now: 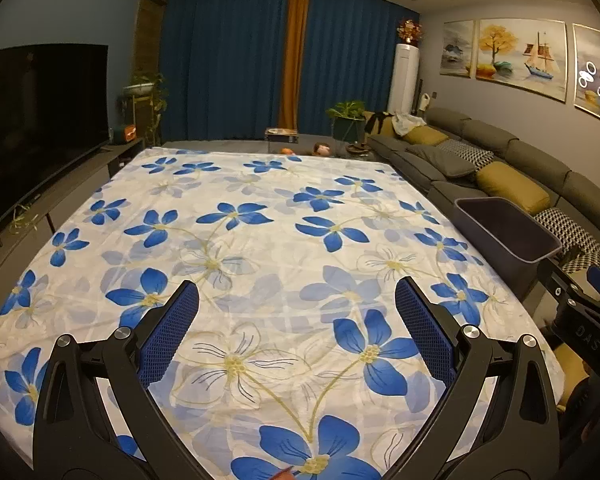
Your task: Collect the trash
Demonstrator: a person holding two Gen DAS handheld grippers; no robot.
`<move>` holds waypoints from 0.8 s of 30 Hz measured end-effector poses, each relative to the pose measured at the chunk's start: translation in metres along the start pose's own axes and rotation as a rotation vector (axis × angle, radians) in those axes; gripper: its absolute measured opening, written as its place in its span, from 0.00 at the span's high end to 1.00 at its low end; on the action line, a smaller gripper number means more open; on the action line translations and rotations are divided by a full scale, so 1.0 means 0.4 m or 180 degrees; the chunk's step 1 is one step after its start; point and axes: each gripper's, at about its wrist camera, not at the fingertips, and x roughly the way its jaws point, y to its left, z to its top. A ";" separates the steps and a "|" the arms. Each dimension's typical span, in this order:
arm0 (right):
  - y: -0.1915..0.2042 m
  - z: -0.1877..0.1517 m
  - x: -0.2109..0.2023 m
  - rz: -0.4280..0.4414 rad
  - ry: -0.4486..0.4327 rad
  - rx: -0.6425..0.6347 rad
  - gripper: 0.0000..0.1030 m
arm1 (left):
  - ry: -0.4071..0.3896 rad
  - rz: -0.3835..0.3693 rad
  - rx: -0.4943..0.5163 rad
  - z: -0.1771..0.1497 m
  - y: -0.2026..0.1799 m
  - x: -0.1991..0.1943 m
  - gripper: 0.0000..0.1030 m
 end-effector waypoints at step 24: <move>-0.001 0.005 -0.041 0.0062 -0.0094 0.0008 0.05 | -0.0260 0.0185 0.0218 0.020 -0.032 -0.075 0.06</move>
